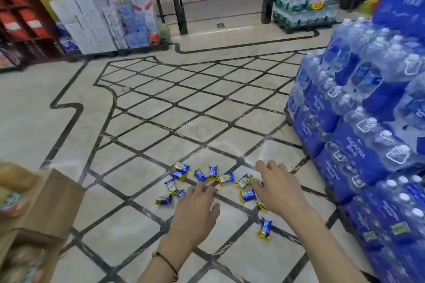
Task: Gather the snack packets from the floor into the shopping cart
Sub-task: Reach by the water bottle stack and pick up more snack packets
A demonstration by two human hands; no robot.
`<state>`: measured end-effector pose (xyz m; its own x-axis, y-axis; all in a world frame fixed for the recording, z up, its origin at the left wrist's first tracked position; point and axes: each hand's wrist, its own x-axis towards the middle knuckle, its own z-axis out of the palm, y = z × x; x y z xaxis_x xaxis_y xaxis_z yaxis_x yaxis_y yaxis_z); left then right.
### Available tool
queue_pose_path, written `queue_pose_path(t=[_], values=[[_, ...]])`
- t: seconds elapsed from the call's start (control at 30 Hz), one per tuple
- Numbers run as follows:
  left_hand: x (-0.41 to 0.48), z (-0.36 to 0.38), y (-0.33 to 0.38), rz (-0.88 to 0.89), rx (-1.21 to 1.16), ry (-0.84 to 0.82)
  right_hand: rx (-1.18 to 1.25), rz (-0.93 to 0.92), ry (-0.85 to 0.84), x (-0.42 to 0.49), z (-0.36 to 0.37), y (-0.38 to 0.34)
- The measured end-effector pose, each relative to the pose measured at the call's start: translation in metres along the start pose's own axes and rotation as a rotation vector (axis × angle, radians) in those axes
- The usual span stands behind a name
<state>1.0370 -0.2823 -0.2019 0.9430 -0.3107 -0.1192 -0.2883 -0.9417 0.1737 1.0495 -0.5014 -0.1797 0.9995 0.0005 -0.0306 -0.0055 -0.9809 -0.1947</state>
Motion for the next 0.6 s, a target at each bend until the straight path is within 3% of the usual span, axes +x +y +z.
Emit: queue_pose_path(t=[0.6], values=[[0.327,0.089,-0.143,-0.008,-0.043,-0.227,-0.083,0.081,-0.240,0.303,0.139,0.056]])
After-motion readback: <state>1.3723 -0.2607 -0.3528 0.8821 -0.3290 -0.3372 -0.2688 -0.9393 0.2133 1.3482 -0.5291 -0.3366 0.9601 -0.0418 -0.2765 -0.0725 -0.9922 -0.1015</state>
